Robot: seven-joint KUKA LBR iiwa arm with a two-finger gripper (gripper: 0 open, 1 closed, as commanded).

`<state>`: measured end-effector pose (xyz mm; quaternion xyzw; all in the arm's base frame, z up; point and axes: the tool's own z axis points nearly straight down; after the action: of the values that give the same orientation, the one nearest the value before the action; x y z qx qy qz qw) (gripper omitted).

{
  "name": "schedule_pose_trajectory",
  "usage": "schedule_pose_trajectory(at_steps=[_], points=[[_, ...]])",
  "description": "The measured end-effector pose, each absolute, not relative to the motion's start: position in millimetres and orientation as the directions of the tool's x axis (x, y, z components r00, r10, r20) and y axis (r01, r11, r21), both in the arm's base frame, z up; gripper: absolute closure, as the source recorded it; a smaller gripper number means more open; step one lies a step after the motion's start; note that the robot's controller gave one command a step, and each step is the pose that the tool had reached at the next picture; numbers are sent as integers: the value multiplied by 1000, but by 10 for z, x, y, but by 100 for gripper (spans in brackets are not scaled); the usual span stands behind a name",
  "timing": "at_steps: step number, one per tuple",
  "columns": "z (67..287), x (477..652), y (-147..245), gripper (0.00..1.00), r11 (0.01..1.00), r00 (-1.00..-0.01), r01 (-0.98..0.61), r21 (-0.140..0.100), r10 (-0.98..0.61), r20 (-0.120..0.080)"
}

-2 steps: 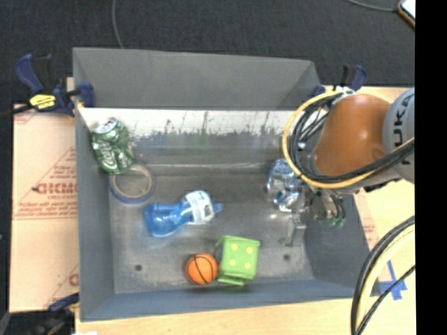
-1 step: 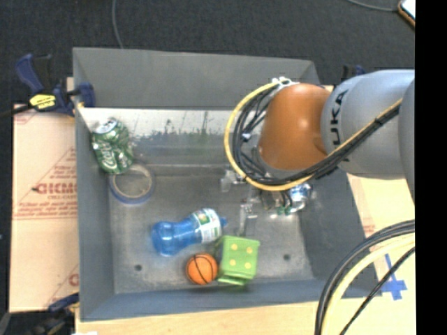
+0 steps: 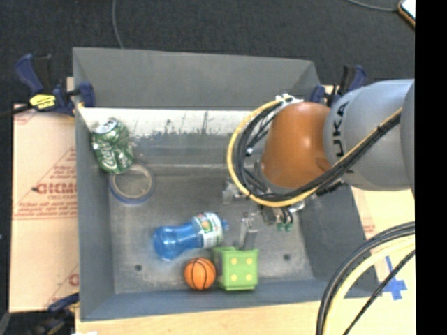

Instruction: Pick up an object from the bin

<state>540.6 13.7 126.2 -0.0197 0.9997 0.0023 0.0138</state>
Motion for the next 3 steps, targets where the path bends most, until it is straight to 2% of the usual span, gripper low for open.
schedule_pose_trajectory(at_steps=[1,2,3], points=[[856,5392,316,0,1000,-999,-31,4,-31,-34],[710,4875,365,100,997,-997,78,2,78,-29],[710,4875,365,100,997,-997,78,2,78,-29]])
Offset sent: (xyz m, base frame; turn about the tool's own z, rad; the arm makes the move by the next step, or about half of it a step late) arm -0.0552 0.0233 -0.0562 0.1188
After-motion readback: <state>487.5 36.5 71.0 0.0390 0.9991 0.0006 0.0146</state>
